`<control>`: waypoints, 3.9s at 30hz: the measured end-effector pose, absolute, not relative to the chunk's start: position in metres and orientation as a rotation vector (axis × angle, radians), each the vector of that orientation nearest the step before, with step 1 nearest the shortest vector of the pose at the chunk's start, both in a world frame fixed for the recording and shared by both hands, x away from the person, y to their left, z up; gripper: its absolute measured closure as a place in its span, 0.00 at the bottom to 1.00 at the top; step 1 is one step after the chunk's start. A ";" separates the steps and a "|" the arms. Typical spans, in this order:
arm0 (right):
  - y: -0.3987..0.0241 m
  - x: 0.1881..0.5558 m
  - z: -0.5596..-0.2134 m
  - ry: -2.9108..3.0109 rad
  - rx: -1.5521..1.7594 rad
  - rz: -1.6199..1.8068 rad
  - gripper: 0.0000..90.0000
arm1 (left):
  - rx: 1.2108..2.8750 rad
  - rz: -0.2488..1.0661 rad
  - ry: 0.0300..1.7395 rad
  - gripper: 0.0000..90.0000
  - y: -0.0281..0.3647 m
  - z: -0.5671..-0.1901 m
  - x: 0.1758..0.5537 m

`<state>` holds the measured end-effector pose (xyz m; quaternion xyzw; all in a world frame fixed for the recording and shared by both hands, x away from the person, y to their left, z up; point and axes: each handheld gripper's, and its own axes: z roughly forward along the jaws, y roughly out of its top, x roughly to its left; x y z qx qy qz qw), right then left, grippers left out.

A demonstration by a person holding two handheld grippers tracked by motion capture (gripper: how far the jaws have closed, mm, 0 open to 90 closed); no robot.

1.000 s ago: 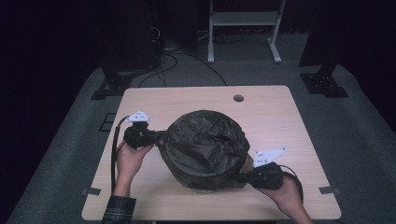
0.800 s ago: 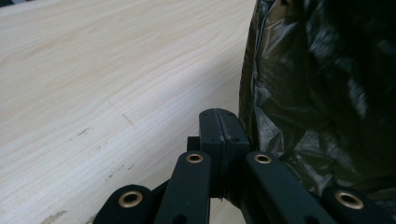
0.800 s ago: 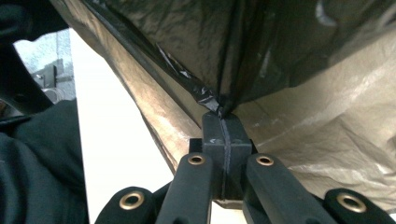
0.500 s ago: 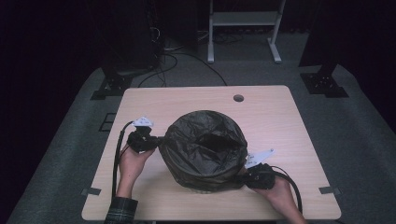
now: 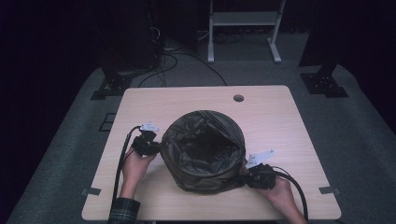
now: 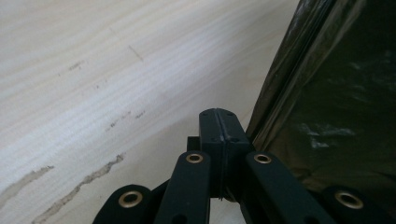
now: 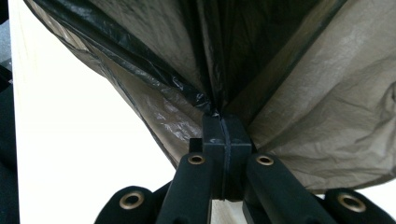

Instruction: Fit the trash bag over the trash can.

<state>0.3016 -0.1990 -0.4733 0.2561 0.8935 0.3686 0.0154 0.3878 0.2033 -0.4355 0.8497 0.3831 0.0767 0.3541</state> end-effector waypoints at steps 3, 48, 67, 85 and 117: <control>-0.201 0.302 -0.473 2.776 0.800 1.145 1.00 | 2.229 0.210 1.000 1.00 0.201 -0.440 0.388; -0.251 0.286 -0.408 2.459 0.829 1.429 0.11 | 1.819 0.297 0.915 0.00 0.302 -0.411 0.310; -0.256 0.284 -0.402 2.442 0.825 1.424 0.11 | 1.550 0.360 0.954 0.00 0.319 -0.380 0.331; -0.260 0.289 -0.374 2.409 0.798 1.423 0.11 | 1.634 0.462 0.977 0.00 0.334 -0.384 0.327; -0.153 0.331 -0.286 2.696 0.425 1.228 0.11 | 2.332 0.456 0.933 0.00 0.275 -0.471 0.327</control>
